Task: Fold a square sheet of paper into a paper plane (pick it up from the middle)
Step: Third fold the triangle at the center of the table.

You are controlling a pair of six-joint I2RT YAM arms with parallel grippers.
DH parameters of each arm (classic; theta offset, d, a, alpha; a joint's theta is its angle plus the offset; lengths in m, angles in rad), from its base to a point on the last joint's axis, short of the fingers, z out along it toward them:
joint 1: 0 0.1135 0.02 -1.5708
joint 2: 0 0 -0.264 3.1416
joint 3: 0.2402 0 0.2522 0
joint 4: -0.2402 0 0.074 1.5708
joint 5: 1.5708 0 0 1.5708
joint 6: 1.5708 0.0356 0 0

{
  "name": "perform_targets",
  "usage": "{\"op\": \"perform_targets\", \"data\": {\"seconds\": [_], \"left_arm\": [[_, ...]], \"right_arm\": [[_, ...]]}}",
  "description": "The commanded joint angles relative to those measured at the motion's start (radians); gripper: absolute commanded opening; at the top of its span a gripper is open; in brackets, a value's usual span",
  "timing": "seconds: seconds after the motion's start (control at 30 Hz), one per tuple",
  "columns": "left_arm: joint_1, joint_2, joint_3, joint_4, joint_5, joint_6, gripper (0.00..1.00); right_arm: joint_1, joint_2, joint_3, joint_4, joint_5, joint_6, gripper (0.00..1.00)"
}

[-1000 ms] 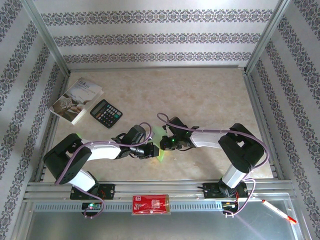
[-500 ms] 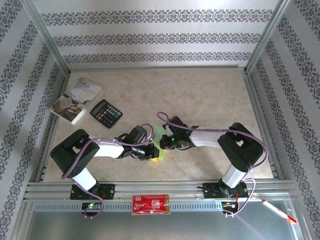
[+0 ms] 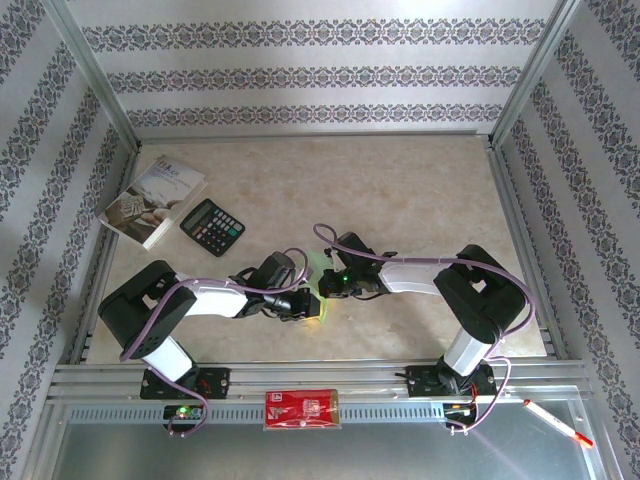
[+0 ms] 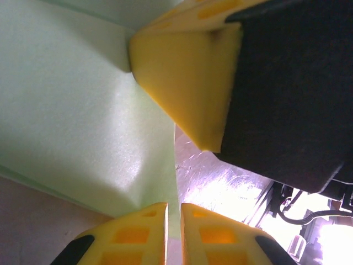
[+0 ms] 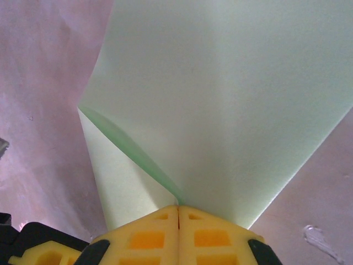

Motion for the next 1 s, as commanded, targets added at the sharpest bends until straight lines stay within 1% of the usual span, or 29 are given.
{"op": "perform_targets", "data": {"seconds": [0.0, 0.13, 0.27, 0.63, 0.8, 0.97], "left_arm": [[-0.020, 0.021, 0.019, 0.015, 0.018, 0.006, 0.13], [-0.029, 0.063, 0.029, 0.028, 0.040, 0.009, 0.13], [-0.030, 0.081, 0.030, 0.013, 0.036, 0.013, 0.13], [-0.040, -0.005, 0.028, 0.006, 0.032, 0.020, 0.13], [-0.048, 0.031, 0.032, 0.002, 0.027, 0.023, 0.13], [-0.056, 0.082, 0.049, -0.046, 0.013, 0.041, 0.13]], "right_arm": [[-0.014, 0.037, -0.037, -0.042, 0.055, 0.006, 0.02], [-0.014, 0.038, -0.038, -0.042, 0.055, 0.008, 0.02], [-0.012, 0.040, -0.044, -0.037, 0.053, 0.011, 0.02], [-0.014, 0.037, -0.047, -0.035, 0.055, 0.011, 0.02], [-0.014, 0.034, -0.051, -0.034, 0.055, 0.009, 0.02], [-0.014, 0.029, -0.054, -0.036, 0.056, 0.011, 0.02]]}}
